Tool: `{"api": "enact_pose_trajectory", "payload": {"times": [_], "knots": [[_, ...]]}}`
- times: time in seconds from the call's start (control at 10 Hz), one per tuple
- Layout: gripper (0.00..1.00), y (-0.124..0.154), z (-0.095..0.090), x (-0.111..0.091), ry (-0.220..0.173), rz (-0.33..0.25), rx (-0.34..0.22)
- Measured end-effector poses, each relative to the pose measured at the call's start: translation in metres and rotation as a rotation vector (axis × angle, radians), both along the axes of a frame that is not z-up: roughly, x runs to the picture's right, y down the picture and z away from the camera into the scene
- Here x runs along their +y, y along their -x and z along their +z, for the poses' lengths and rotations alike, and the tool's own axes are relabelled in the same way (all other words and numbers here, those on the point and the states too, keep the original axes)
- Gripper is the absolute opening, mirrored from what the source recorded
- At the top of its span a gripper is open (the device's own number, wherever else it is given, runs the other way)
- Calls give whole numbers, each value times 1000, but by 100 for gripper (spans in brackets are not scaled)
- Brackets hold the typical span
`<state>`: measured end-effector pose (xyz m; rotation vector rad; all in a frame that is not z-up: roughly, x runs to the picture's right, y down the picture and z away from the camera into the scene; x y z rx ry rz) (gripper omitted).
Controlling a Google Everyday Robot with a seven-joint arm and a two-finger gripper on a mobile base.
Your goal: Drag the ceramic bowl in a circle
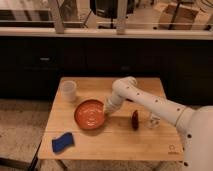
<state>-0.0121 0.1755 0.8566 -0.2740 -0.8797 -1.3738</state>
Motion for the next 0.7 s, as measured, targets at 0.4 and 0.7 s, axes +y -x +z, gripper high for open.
{"api": "enact_pose_trajectory", "payload": {"times": [0.4, 0.7], "knots": [[3, -10, -43, 44, -1, -9, -7], [3, -68, -74, 81, 3, -15, 26]]}}
